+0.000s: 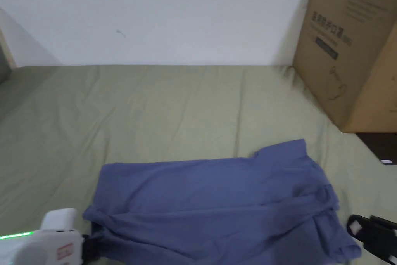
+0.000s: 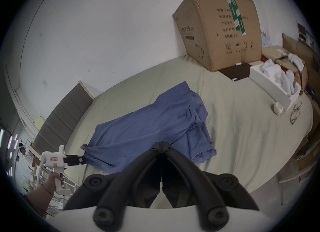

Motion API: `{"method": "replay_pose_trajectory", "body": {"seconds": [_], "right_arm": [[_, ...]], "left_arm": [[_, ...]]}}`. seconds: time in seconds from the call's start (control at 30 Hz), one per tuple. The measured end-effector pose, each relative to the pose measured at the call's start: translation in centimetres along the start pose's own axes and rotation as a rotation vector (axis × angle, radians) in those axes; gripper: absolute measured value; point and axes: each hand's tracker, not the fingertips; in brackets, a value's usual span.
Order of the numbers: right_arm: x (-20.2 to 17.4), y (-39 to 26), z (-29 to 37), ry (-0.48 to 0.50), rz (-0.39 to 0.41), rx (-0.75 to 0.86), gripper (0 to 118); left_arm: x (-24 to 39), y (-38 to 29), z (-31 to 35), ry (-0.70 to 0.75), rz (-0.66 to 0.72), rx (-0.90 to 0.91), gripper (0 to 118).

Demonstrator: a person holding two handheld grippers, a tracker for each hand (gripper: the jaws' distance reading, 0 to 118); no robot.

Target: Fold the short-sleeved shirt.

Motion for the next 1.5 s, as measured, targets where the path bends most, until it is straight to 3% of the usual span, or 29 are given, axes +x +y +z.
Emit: {"method": "replay_pose_trajectory", "body": {"seconds": [0.13,0.23,0.27,0.33,0.37,0.4,0.53,0.6,0.63,0.67,0.7,0.73,0.83,0.97,1.07,1.23,1.37,1.5], "right_arm": [[4.3,2.2,-4.1,-0.087,-0.113,-0.137,0],[8.0,3.3,-8.1,-0.039,-0.189,-0.294,1],[9.0,3.3,-9.2,0.022,-0.208,-0.33,11],[10.0,3.3,-11.3,-0.012,-0.211,-0.385,78],[10.1,2.7,-11.8,-0.073,-0.217,-0.417,111],[10.8,2.5,-12.6,-0.071,-0.248,-0.426,118],[12.0,2.3,-15.5,-0.161,-0.336,-0.463,117],[10.9,2.2,-16.6,-0.12,-0.24,-0.531,103],[11.1,1.9,-16.6,-0.098,-0.212,-0.549,82],[10.8,1.7,-16.8,-0.093,-0.175,-0.566,47],[10.2,1.8,-16.9,-0.19,-0.094,-0.576,27],[10.0,1.9,-16.8,-0.226,-0.037,-0.567,12],[10.3,2.5,-15.4,-0.171,-0.069,-0.554,8],[9.5,3.7,-12.3,-0.135,-0.024,-0.488,6],[8.4,4.4,-8.4,-0.084,-0.06,-0.43,6],[9.2,3.4,-2.3,-0.014,-0.125,-0.412,6],[9.6,-0.5,0.5,-0.018,-0.161,-0.472,6],[12.2,-4.4,-1.6,-0.064,-0.187,-0.51,6]], "left_arm": [[-0.9,1.8,1.9,-0.033,0.002,0.025,4],[-1.4,2.8,1.7,-0.029,-0.011,0.028,4],[-1.1,2.8,1.7,-0.02,-0.019,0.03,4],[-1.4,3.1,1.2,-0.007,-0.034,0.024,4],[-1.2,3.1,1.1,-0.006,-0.037,0.023,3],[-1.1,3.0,1.2,-0.005,-0.039,0.023,4],[-2.2,3.2,0.3,0.006,-0.026,0.001,4],[-2.2,3.0,0.0,0.011,-0.014,-0.013,3],[-2.1,2.9,-0.1,0.017,-0.016,-0.013,4],[-2.0,2.8,-0.1,0.023,-0.02,-0.009,4],[-2.0,2.8,-0.2,0.03,-0.023,-0.008,3],[-2.0,2.8,-0.3,0.032,-0.022,-0.012,3],[-1.9,2.8,-0.2,0.035,-0.016,-0.011,4],[-1.0,3.2,1.4,0.038,-0.022,0.003,4],[-2.8,4.1,3.2,-0.058,0.071,0.037,4],[-4.1,3.0,7.2,-0.048,0.003,0.045,4],[-4.3,-1.3,7.9,-0.093,0.087,-0.049,4],[-7.3,-4.9,4.1,-0.111,0.09,-0.099,4]]}}
